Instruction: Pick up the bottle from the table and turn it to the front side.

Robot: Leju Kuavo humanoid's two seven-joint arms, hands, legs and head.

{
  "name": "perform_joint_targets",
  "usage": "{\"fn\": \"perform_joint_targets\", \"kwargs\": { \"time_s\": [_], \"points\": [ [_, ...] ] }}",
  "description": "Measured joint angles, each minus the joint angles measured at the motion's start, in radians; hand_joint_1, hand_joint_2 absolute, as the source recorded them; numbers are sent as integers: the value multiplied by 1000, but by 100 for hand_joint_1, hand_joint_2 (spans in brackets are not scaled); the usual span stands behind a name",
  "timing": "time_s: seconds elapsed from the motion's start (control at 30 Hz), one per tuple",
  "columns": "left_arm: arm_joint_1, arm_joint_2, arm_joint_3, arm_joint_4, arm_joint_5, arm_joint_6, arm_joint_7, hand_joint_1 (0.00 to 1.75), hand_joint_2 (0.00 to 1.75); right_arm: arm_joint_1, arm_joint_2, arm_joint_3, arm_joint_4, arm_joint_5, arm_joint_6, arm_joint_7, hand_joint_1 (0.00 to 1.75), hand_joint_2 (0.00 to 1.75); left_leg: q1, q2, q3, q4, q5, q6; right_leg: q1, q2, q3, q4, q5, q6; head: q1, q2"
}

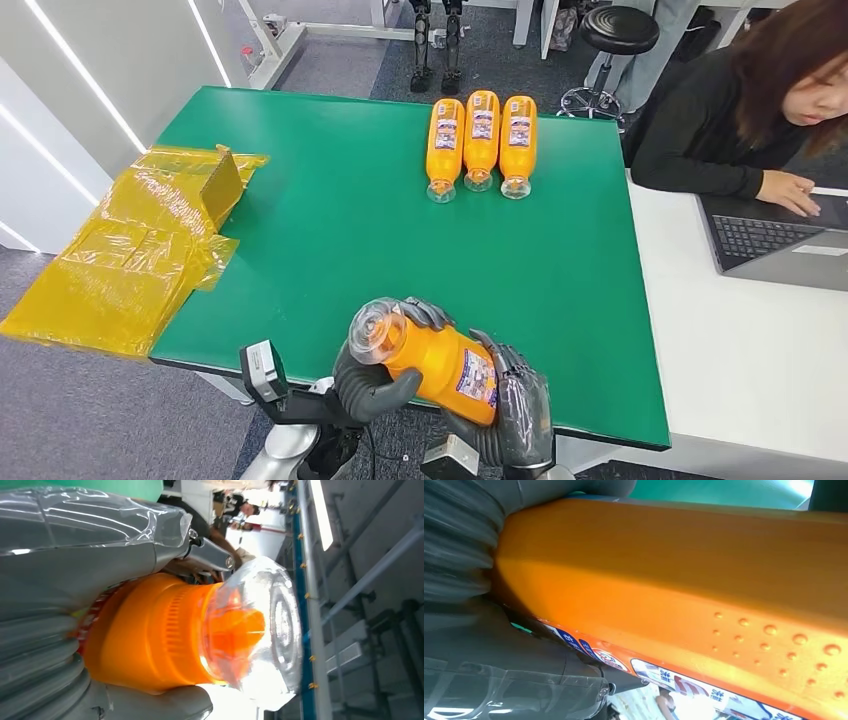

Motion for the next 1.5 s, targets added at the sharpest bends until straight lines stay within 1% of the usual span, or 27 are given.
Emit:
{"fn": "perform_joint_targets", "kwargs": {
  "time_s": [0.07,0.2,0.33,0.57,0.67,0.77,0.9,1.0,1.1,1.2,1.37,1.43,1.5],
  "points": [
    [-4,1,0,1,0,7,-2,175,175,-6,8,8,12,-11,7,-3,175,175,0,0,0,0,0,0,0,0,0,0,0,0,0,0],
    [-9,5,4,3,-1,12,-9,175,175,-19,16,18,34,-31,18,-13,175,175,0,0,0,0,0,0,0,0,0,0,0,0,0,0],
    [-10,9,9,7,-3,21,-14,175,175,-31,20,28,54,-52,34,-22,0,175,0,0,0,0,0,0,0,0,0,0,0,0,0,0],
    [-9,11,21,14,-19,34,-15,175,175,-54,27,50,82,-135,60,-70,0,175,0,0,0,0,0,0,0,0,0,0,0,0,0,0],
    [-9,11,22,21,-70,77,-28,175,175,-61,31,54,90,-154,58,-82,0,175,0,0,0,0,0,0,0,0,0,0,0,0,0,0],
    [-15,15,22,29,-191,179,-52,175,175,-67,34,57,95,-176,50,-104,0,175,0,0,0,0,0,0,0,0,0,0,0,0,0,0],
    [-47,28,23,49,-452,400,-75,175,175,-71,36,61,101,-209,41,-132,0,175,0,0,0,0,0,0,0,0,0,0,0,0,0,0],
    [-79,39,27,73,-653,553,-60,175,175,-78,39,65,109,-233,42,-146,0,175,0,0,0,0,0,0,0,0,0,0,0,0,0,0],
    [-114,52,30,104,-821,658,-30,175,175,-87,41,76,121,-262,42,-158,0,175,0,0,0,0,1,0,0,0,0,0,0,0,0,0],
    [-151,72,30,136,-941,721,4,175,175,-96,41,87,135,-293,42,-169,0,175,0,0,0,0,1,0,0,0,0,0,0,0,0,0],
    [-208,111,30,184,-1088,783,67,175,175,-111,42,105,153,-332,45,-177,0,175,0,0,0,0,1,0,0,0,0,1,0,0,0,0],
    [-228,123,29,203,-1163,809,106,175,175,-118,45,110,159,-338,47,-176,0,175,0,0,0,0,1,0,0,0,0,1,0,0,0,0],
    [-250,137,22,223,-1275,840,166,175,175,-122,49,112,163,-342,51,-175,0,175,0,0,0,0,1,-1,0,0,0,1,0,0,0,0]
  ]
}}
